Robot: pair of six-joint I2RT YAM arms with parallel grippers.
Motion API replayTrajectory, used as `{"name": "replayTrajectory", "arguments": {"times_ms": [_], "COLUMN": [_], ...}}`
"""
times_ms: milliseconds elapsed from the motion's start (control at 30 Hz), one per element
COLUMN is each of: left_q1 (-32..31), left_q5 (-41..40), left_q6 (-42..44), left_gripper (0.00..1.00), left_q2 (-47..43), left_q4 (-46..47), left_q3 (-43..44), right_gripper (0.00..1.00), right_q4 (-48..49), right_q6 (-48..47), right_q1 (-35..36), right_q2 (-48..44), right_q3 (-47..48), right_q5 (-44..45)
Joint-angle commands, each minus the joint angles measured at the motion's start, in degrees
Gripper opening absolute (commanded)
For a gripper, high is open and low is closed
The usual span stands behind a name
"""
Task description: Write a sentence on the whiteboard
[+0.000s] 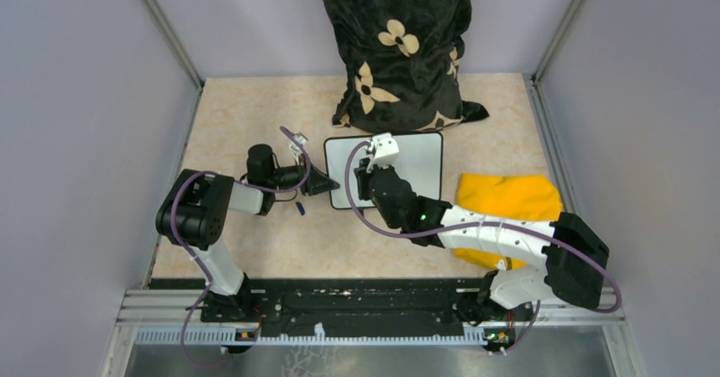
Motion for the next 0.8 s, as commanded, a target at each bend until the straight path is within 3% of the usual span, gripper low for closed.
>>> {"name": "replayTrajectory", "arguments": {"times_ms": [0, 600, 767], "left_q1": [-0.23, -0.23, -0.23], "left_q5": [1.18, 0.61, 0.29], "left_q6": [1.40, 3.07, 3.88], "left_gripper": [0.27, 0.18, 0.37], "left_q2": [0.68, 1.15, 1.35], "left_q4": [1.14, -0.57, -1.09], "left_q3": [0.83, 1.04, 0.76], "right_gripper": [0.00, 0.00, 0.00], "right_q4": [3.55, 3.87, 4.26], "right_q6": [0.00, 1.17, 1.55], "right_q1": [0.74, 0.74, 0.74], "right_q2": [-0.04, -1.89, -2.87], "right_q3": [2.53, 0.75, -0.55], "right_q5": [0.30, -1.21, -1.10]}}
